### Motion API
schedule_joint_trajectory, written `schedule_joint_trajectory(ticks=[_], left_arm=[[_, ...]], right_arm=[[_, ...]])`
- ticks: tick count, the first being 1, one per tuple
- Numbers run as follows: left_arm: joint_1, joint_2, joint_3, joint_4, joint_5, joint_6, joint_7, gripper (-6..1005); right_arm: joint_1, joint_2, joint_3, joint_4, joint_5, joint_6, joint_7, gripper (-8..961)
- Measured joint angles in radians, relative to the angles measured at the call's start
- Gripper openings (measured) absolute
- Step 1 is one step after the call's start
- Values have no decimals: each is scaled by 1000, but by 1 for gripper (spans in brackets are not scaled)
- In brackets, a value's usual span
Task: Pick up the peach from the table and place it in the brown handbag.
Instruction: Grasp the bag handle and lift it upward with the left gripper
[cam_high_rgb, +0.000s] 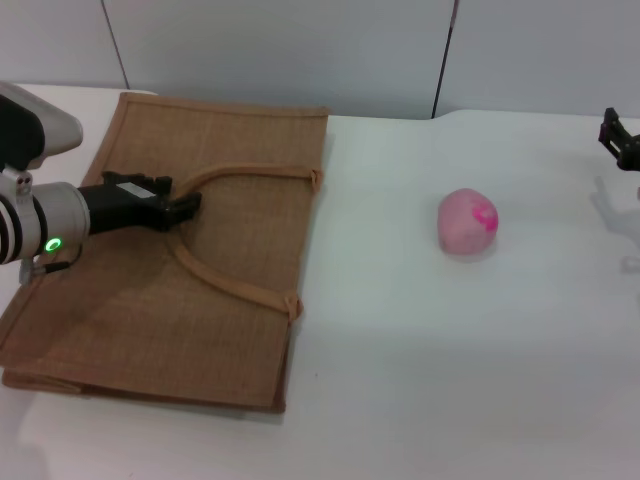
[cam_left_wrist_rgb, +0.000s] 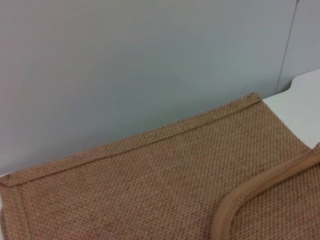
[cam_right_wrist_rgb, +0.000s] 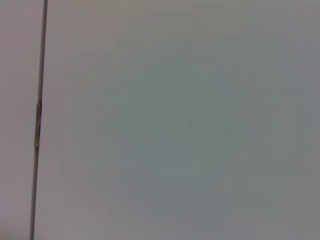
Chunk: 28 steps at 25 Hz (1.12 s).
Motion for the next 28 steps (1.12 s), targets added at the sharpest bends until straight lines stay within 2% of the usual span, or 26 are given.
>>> schedule_joint_trajectory(ticks=[11, 28], left_arm=[[-34, 0, 8, -49, 2, 34, 11, 508], [-38, 0, 5, -77, -1, 75, 12, 509]], right_arm=[[2, 0, 0, 0, 0, 0, 0, 788], [2, 0, 0, 0, 2, 2, 0, 789]])
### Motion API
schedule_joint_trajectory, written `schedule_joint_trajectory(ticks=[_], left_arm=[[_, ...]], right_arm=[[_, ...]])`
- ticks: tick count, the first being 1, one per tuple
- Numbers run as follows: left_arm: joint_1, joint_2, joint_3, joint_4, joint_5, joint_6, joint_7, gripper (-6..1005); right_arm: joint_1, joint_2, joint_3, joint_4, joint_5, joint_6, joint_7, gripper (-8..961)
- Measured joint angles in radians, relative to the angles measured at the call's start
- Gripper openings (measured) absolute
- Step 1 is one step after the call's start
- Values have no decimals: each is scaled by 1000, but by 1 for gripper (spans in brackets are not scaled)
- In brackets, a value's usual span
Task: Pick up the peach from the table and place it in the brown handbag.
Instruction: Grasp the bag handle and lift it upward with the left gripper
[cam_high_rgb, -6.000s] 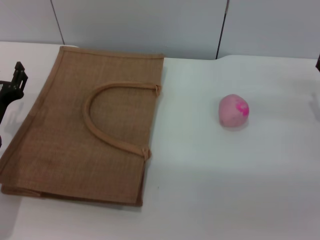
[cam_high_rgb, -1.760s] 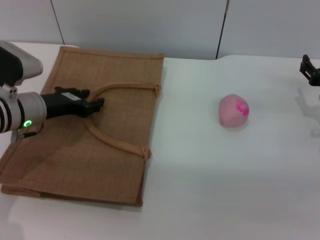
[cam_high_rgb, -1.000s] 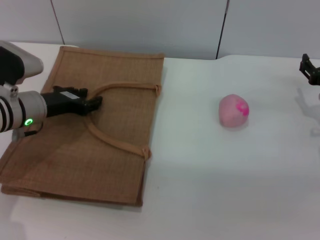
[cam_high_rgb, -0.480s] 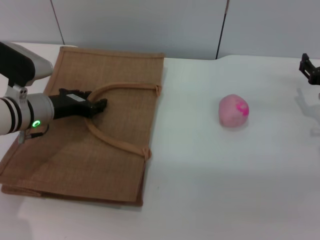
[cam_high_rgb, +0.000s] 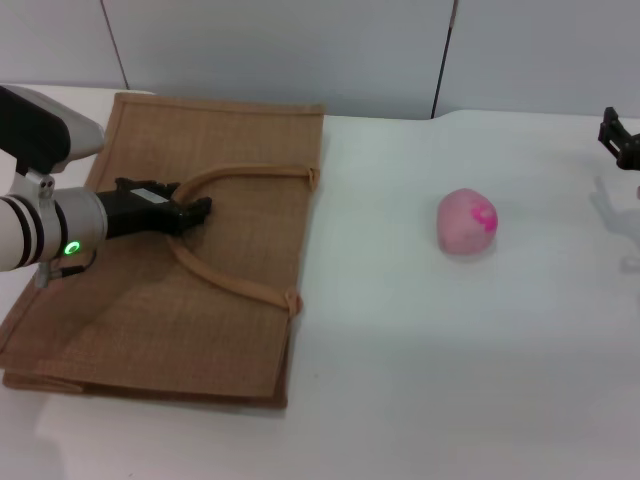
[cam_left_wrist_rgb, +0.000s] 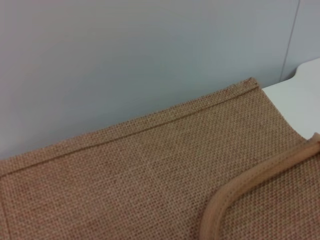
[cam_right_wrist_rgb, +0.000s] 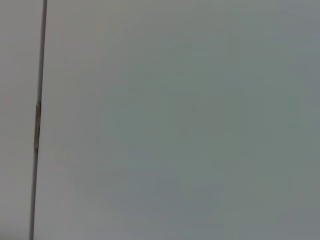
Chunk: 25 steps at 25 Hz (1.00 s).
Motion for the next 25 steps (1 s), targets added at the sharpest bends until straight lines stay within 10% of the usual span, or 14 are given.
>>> schedule_joint_trajectory(ticks=[25], left_arm=[[0, 2, -5, 10, 1, 16, -8, 490]], right_arm=[[0, 0, 0, 2, 0, 0, 1, 789]])
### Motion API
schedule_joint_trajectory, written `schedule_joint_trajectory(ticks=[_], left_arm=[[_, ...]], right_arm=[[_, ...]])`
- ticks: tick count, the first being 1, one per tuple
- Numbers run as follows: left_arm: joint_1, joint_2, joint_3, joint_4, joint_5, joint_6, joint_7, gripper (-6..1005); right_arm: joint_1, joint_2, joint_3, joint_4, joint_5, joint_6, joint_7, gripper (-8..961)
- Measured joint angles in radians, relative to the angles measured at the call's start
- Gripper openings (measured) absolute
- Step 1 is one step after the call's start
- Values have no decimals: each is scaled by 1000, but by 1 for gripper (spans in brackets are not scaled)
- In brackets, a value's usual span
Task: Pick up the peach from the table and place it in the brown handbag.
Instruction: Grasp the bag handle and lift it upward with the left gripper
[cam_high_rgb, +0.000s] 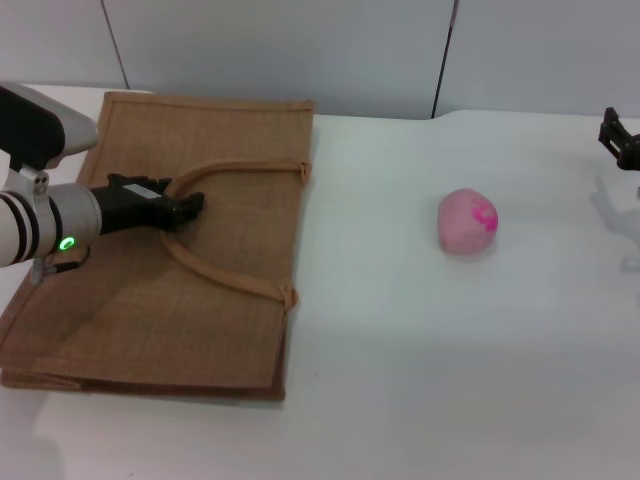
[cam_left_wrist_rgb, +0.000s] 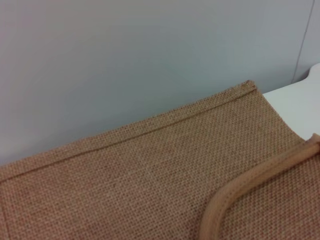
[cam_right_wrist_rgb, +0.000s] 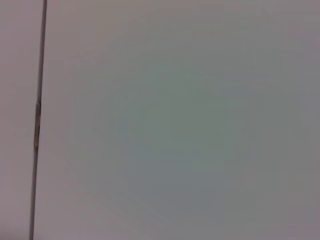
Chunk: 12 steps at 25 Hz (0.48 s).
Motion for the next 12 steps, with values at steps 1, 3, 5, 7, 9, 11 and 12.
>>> schedule_joint_trajectory(ticks=[1, 3, 5, 7, 9, 11, 12], left_arm=[[0, 0, 0, 0, 0, 0, 0, 490], [0, 0, 0, 0, 0, 0, 0, 490], [0, -1, 0, 1, 0, 0, 0, 490], [0, -1, 0, 1, 0, 0, -1, 490], [1, -1, 0, 0, 0, 1, -1, 490], [2, -1, 0, -3, 0, 4, 1, 489], [2, -1, 0, -6, 0, 9, 2, 489]], right_arm=[[0, 0, 0, 0, 0, 0, 1, 789], [0, 0, 0, 1, 0, 0, 1, 789], [0, 0, 0, 1, 0, 0, 1, 789], [0, 0, 0, 1, 0, 0, 1, 789], [0, 0, 0, 0, 0, 0, 1, 789], [0, 0, 0, 0, 0, 0, 0, 789], [0, 0, 0, 0, 0, 0, 0, 789]])
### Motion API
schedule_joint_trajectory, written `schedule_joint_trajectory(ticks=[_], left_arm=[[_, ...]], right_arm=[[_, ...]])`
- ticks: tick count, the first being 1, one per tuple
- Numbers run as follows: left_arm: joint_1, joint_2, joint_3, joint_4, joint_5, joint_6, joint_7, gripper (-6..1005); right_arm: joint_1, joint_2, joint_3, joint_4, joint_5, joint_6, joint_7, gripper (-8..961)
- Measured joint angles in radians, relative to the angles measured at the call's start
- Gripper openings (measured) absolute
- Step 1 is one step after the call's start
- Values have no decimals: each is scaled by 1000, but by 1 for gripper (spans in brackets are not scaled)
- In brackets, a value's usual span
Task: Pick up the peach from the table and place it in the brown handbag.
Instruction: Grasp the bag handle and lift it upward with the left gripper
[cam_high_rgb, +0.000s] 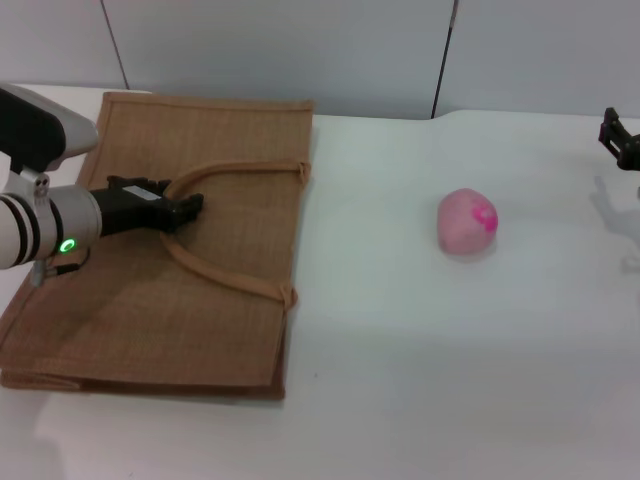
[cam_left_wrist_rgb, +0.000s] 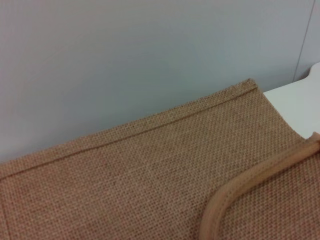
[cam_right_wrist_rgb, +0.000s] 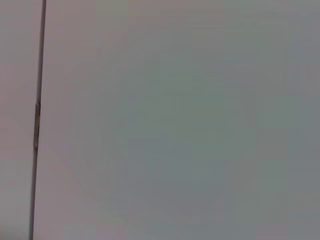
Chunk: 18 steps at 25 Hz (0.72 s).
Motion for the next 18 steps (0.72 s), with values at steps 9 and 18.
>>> schedule_joint_trajectory(ticks=[9, 18], left_arm=[[-7, 0, 8, -25, -2, 33, 6, 490], [-9, -2, 6, -24, 1, 27, 6, 411]], right_arm=[[0, 0, 0, -1, 0, 0, 0, 789], [0, 0, 0, 1, 0, 0, 1, 788]])
